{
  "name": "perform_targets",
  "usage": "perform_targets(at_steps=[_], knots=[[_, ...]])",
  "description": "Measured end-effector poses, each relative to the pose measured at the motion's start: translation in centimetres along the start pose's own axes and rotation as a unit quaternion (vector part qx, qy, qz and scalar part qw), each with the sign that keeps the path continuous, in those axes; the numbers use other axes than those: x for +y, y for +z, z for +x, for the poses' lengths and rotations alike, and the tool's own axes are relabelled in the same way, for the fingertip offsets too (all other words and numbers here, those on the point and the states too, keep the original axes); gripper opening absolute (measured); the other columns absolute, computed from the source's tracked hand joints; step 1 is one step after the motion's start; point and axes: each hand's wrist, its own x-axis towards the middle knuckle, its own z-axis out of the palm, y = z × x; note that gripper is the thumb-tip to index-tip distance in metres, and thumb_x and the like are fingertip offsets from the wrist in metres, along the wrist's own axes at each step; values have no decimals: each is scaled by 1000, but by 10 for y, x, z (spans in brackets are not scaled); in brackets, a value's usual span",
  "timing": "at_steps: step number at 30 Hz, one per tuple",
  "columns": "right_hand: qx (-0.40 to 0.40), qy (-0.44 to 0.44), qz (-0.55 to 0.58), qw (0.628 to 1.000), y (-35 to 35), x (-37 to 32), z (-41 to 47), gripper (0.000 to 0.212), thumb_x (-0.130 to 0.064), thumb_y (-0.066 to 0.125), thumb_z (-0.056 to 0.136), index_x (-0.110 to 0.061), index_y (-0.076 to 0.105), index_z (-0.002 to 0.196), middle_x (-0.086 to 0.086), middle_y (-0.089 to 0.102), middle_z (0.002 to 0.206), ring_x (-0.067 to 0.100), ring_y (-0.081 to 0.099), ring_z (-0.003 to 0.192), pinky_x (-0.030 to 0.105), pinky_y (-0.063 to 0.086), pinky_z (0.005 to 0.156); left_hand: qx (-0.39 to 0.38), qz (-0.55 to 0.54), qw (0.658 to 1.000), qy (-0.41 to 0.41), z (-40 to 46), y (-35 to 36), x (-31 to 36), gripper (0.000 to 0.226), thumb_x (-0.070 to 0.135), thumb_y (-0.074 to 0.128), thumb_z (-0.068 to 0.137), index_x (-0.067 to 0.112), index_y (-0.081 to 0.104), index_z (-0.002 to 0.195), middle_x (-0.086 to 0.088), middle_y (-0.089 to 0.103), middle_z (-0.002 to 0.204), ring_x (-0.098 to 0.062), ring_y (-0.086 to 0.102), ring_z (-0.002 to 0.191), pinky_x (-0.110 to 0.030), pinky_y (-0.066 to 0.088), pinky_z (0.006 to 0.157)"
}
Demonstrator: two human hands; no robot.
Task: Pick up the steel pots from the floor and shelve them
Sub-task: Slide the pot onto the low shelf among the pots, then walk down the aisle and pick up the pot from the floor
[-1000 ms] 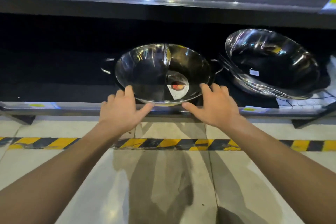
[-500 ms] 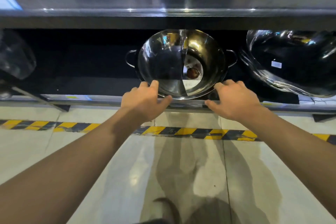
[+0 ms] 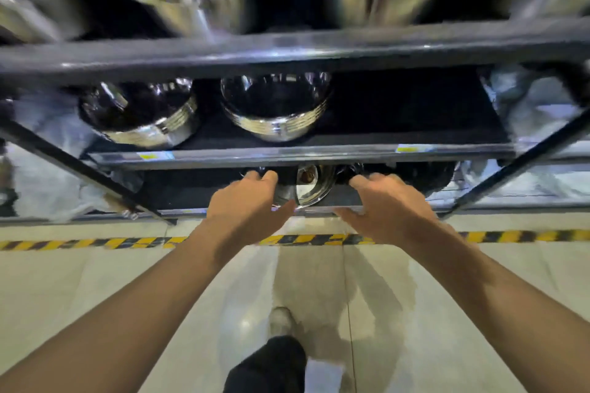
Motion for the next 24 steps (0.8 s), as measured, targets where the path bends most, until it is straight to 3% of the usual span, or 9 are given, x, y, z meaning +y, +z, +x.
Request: perform_targets(at_steps=[3, 7, 11, 15, 20, 24], knots=[[31, 9, -17, 999, -111, -1, -63, 61, -69, 49, 86, -23, 51, 127, 8, 58, 119, 34, 49, 112, 44, 47, 87, -2, 26, 999, 20, -46, -109, 35, 61, 72, 40, 87, 23, 48, 124, -4, 55, 117, -30, 60, 105, -41, 48, 75], [102, 20, -69, 992, -248, 10, -135, 70, -74, 43, 85, -24, 48, 134, 10, 54, 130, 37, 48, 114, 46, 48, 86, 38, 64, 996, 57, -87, -244, 90, 64, 72, 38, 87, 23, 50, 127, -7, 56, 121, -33, 59, 110, -44, 46, 82], [176, 67, -93, 978, -348, 30, -199, 71, -75, 43, 84, -21, 50, 129, 12, 56, 125, 39, 50, 113, 48, 49, 89, 110, 79, 984, 119, -110, -348, 156, 67, 74, 36, 87, 25, 50, 130, -8, 55, 127, -36, 55, 115, -50, 43, 94], [209, 149, -88, 962, -409, 54, -250, 74, -76, 42, 83, -24, 46, 135, 10, 52, 133, 40, 46, 118, 51, 46, 94, 156, 87, 966, 189, -112, -412, 216, 63, 74, 36, 87, 26, 51, 125, -9, 57, 128, -36, 55, 115, -52, 41, 94], [217, 266, -96, 934, -452, 95, -309, 71, -73, 45, 86, -21, 44, 134, 14, 50, 135, 41, 42, 122, 52, 43, 97, 156, 90, 946, 271, -95, -458, 287, 66, 74, 33, 87, 25, 51, 127, -10, 57, 126, -37, 56, 114, -52, 45, 93], [213, 335, -101, 912, -474, 115, -348, 77, -73, 44, 88, -20, 38, 145, 17, 45, 143, 43, 41, 127, 54, 42, 100, 159, 84, 923, 341, -86, -475, 341, 69, 76, 32, 86, 25, 47, 131, -10, 56, 128, -37, 55, 116, -54, 43, 94]])
